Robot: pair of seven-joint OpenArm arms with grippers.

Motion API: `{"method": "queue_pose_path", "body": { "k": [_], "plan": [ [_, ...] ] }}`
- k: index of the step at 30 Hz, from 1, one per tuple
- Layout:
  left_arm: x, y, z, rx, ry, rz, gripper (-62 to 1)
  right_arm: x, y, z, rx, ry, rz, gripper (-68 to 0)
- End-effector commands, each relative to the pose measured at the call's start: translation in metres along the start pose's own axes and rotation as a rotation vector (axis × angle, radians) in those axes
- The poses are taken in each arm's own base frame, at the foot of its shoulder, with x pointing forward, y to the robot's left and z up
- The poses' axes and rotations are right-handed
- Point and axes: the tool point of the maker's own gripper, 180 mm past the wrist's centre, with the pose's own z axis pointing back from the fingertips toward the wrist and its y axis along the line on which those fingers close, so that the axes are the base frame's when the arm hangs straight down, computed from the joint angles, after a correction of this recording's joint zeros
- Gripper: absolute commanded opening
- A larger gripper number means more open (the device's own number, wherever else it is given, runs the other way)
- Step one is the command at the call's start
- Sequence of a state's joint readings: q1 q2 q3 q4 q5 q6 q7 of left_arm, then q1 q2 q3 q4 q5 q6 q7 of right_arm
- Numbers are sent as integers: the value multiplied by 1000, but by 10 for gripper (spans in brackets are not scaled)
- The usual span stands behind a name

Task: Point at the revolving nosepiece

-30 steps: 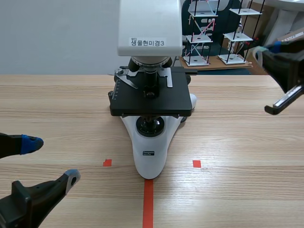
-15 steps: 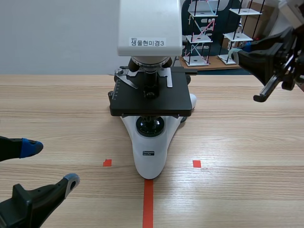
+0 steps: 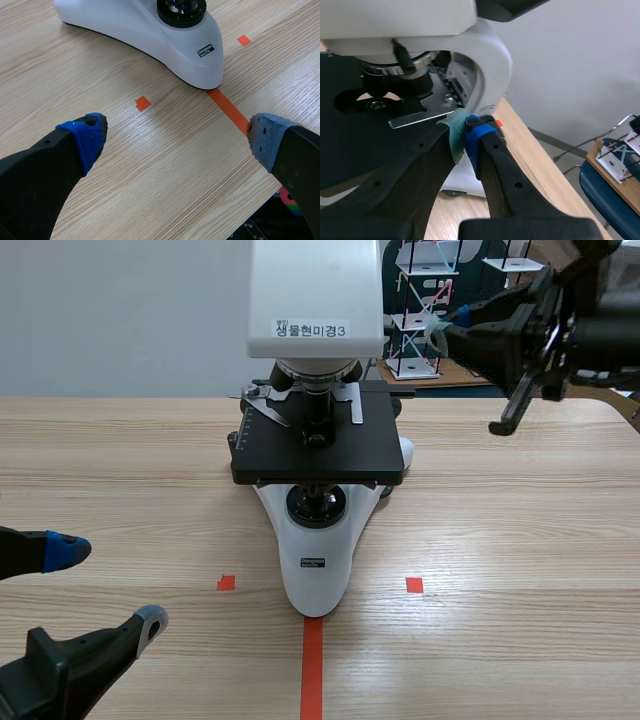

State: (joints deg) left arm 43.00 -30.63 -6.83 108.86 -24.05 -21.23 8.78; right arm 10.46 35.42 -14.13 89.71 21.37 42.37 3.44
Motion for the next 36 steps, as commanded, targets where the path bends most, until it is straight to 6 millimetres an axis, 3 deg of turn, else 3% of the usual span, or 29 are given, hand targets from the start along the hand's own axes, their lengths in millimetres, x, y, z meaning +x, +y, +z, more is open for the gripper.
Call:
{"method": "queue_pose_path", "body": {
  "k": [1,36],
  "plan": [
    [7,-2,0,-5,-27,1,-19,10,-2,-3,-2,-31,14,-673],
    [7,-2,0,-5,-27,1,-19,12,0,-6,-3,-44,7,-673]
  ]
}}
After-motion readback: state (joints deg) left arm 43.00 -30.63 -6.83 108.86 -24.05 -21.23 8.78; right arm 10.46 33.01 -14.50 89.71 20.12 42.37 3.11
